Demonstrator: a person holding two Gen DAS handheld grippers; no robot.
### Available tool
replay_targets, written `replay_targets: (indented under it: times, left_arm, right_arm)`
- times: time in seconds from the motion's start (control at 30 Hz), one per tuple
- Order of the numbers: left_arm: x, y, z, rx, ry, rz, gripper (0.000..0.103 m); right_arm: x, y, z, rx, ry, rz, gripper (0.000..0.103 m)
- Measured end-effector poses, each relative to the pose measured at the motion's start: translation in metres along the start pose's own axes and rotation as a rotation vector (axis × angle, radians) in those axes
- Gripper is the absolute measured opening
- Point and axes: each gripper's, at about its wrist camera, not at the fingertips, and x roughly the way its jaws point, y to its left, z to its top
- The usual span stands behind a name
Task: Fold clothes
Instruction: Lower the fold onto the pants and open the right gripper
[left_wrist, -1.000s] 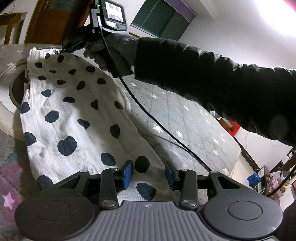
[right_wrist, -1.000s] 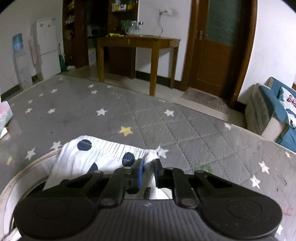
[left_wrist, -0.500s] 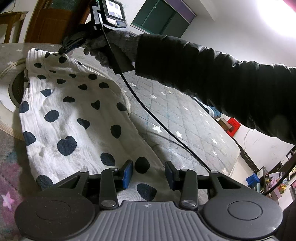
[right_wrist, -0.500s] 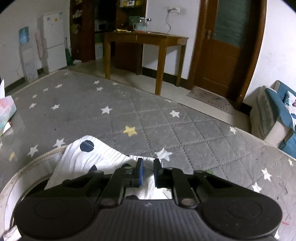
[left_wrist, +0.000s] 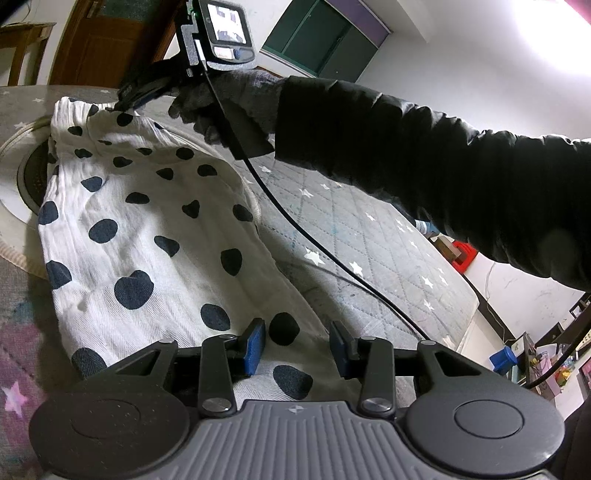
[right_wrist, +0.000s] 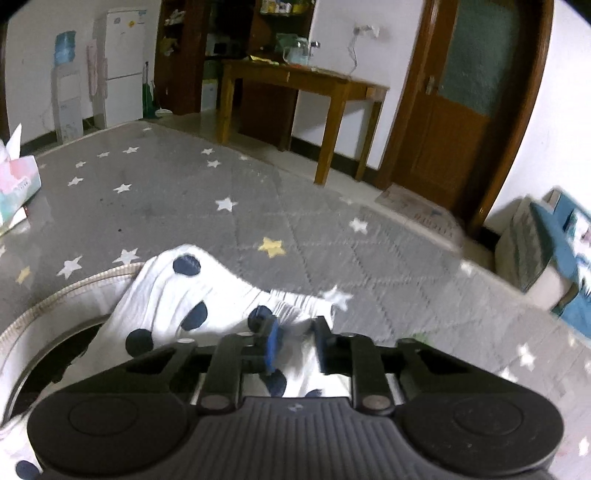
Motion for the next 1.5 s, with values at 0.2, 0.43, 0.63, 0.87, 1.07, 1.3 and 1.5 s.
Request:
replay_targets:
  times: [0.2, 0.43, 0.63, 0.87, 1.07, 1.3, 1.5]
  left_arm:
    - [0.000, 0.000, 0.000, -0.002, -0.001, -0.002, 0.042]
    - [0.001, -0.001, -0.002, -0.003, -0.002, -0.001, 0.042]
    - [0.001, -0.001, -0.002, -0.001, -0.004, -0.001, 0.042]
    - [0.001, -0.001, -0.001, -0.002, -0.005, 0.006, 0.042]
    - [0.002, -0.001, 0.000, -0.003, -0.004, 0.004, 0.042]
    - [0.003, 0.001, 0.000, -0.008, -0.007, -0.003, 0.042]
    - [0.003, 0.000, 0.000, -0.011, -0.010, 0.000, 0.042]
  right_arm:
    - [-0.005, -0.007, 0.012, -0.009, -0.049, -0.042, 0.011]
    - [0.013, -0.015, 0.010, 0.013, -0.014, -0.055, 0.019]
    - [-0.013, -0.019, 0.009, 0.083, -0.021, 0.060, 0.022]
    - [0.000, 0.014, 0.006, 0.051, 0.018, 0.192, 0.022]
    - [0.014, 0.029, 0.009, 0.021, 0.029, 0.155, 0.027]
    - [-0.003, 0.028, 0.024, 0.091, -0.043, 0.168, 0.040]
    - [0.016, 0.047, 0.028, 0.038, -0.017, 0.114, 0.044]
